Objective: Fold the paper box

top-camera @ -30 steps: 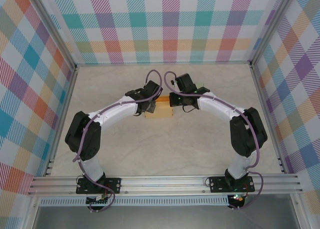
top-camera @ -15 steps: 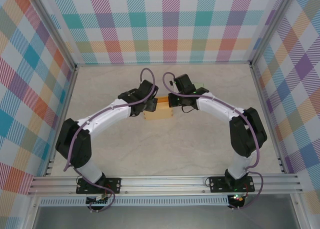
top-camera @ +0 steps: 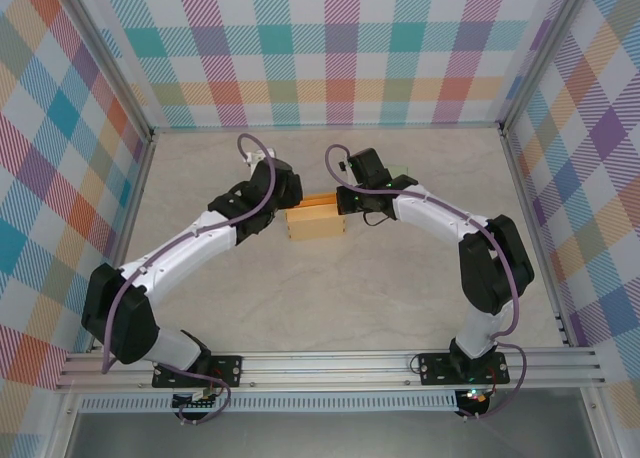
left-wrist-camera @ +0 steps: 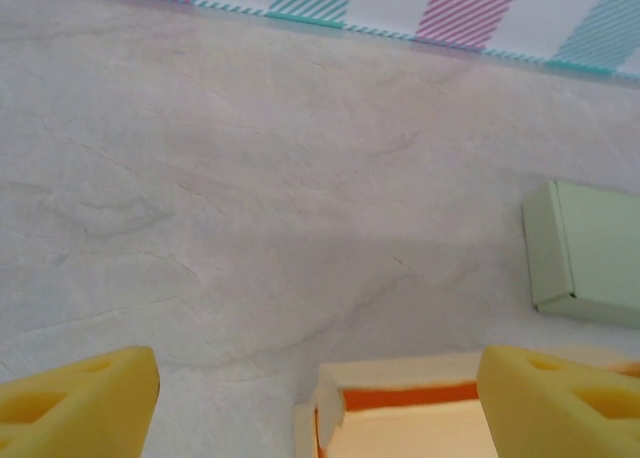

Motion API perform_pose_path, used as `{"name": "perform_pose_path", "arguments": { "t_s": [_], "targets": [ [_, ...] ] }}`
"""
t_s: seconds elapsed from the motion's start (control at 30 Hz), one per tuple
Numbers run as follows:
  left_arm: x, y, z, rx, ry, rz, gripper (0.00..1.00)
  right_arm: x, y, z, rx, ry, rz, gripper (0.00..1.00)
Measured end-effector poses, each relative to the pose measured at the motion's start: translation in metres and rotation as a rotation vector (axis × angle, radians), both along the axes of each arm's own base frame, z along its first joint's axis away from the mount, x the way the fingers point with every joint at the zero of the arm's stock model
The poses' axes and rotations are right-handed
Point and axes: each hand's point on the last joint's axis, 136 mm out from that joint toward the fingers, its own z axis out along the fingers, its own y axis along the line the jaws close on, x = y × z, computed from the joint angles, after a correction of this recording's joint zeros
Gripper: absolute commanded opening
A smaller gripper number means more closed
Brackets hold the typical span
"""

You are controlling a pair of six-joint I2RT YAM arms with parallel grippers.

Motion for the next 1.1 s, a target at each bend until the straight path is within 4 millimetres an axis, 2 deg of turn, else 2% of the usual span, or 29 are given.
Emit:
{"name": "perform_pose_path", "arguments": {
  "t_s": [0.2,0.4,0.7,0.9,0.97,1.1],
  "targets": [
    [0.011,-0.001,-0.025,-0.115,0.024,0.056,0.80,0.000,0.000,0.000,-0.007,-0.005,0.001,0.00],
    [0.012,-0.012,-0.043,-0.182,0.063,0.051,0.67,0.000,0.000,0.000,-0.013,-0.010,0.003,0.00],
    [0.008,-0.015,-0.056,-0.228,0.092,0.056,0.52,-0.001,0.001,0.000,-0.017,-0.013,0.011,0.00],
    [0.007,-0.018,-0.068,-0.248,0.123,0.058,0.46,-0.001,0.002,0.000,-0.018,-0.015,0.015,0.00],
    [0.010,-0.021,-0.068,-0.265,0.120,0.054,0.42,-0.001,0.002,0.000,-0.018,-0.015,0.015,0.00],
    [0.012,-0.025,-0.068,-0.296,0.116,0.052,0.40,-0.001,0.002,0.000,-0.018,-0.015,0.015,0.00]
  ]
}}
